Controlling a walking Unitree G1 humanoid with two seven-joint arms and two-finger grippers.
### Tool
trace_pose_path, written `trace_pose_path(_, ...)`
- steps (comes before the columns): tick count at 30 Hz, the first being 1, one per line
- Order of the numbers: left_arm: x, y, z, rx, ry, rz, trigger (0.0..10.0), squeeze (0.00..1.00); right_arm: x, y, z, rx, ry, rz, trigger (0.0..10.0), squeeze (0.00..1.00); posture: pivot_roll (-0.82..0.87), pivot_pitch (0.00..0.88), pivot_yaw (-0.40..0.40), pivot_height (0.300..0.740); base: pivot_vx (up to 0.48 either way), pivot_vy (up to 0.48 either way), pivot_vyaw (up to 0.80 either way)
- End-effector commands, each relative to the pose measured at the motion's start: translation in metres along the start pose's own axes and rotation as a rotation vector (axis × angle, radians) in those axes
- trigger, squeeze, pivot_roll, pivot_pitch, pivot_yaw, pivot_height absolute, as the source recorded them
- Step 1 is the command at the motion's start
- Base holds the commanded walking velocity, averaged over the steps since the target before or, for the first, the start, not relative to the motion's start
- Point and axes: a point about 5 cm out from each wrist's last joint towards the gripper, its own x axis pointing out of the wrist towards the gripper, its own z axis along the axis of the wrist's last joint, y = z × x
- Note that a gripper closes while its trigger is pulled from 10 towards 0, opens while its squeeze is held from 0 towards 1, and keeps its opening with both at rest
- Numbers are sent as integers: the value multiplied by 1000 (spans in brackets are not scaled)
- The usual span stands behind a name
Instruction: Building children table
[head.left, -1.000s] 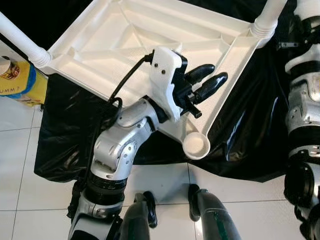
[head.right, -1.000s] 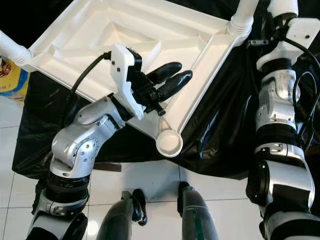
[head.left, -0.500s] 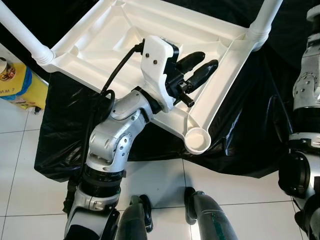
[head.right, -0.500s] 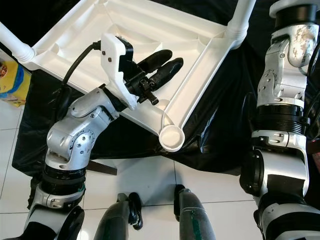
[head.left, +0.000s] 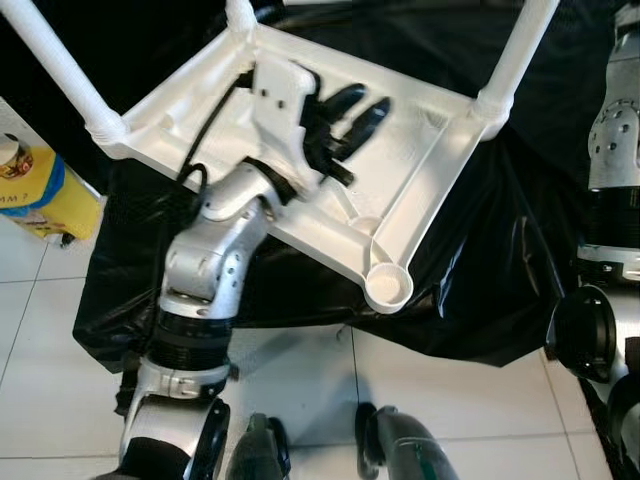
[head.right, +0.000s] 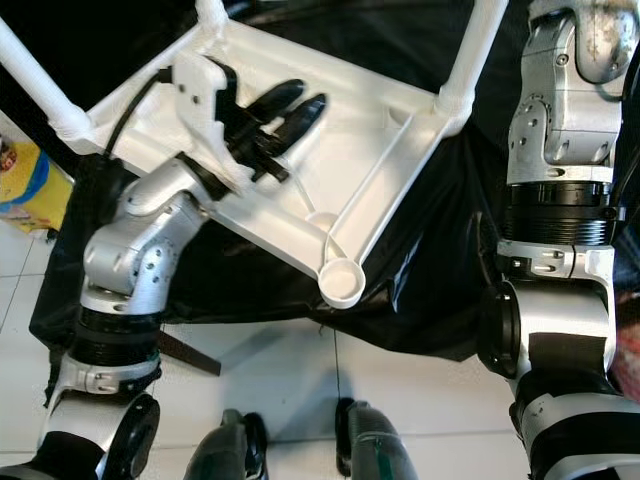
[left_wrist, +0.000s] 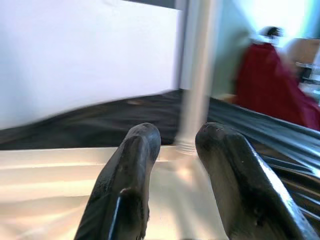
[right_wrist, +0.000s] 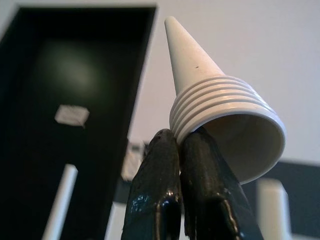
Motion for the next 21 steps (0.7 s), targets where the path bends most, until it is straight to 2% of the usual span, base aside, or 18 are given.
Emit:
trace_pose_path(1, 2, 5, 5, 20, -24, 40, 10000, 0, 7, 0, 13, 11, -66, 10, 10000, 0, 5, 17, -30, 740, 0, 0, 0)
trace_pose_path(7, 4, 11, 7, 17, -31, 81, 10000, 0, 5, 4, 11, 34, -51, 24, 10000, 0, 10, 2, -28, 740, 0, 0, 0)
trace_pose_path(9, 5, 14, 2, -62, -24, 79, 10000, 0, -7, 15, -2, 76, 14, 57, 10000, 0, 15, 0, -33, 740, 0, 0, 0)
trace_pose_path(11, 5, 14, 2, -62, -24, 79, 10000, 0, -7, 15, -2, 76, 14, 57, 10000, 0, 15, 0, -33, 740, 0, 0, 0)
trace_pose_path(13, 5, 16, -4, -187, -34, 37, 10000, 0, -27, 28, -18, 122, 113, 101, 10000, 0, 16, 0, -36, 740, 0, 0, 0)
trace_pose_path(14, 5, 16, -4, -187, -34, 37, 10000, 0, -27, 28, -18, 122, 113, 101, 10000, 0, 16, 0, -36, 740, 0, 0, 0)
trace_pose_path(16, 4, 20, -8, -267, -48, 5, 10000, 0, -41, 37, -26, 146, 172, 122, 10000, 0, 16, 0, -37, 740, 0, 0, 0)
trace_pose_path(17, 4, 23, -9, -308, -54, -15, 10000, 259, -50, 41, -31, 152, 207, 132, 10000, 0, 14, 0, -37, 740, 0, 0, 0)
trace_pose_path(18, 3, 26, -9, -353, -70, -31, 10000, 1000, -59, 45, -35, 154, 238, 140, 10000, 0, 12, 0, -35, 740, 0, 0, 0)
trace_pose_path(21, 3, 29, -9, -393, -81, -42, 10000, 1000, -67, 47, -38, 154, 265, 149, 10000, 0, 11, 0, -35, 740, 0, 0, 0)
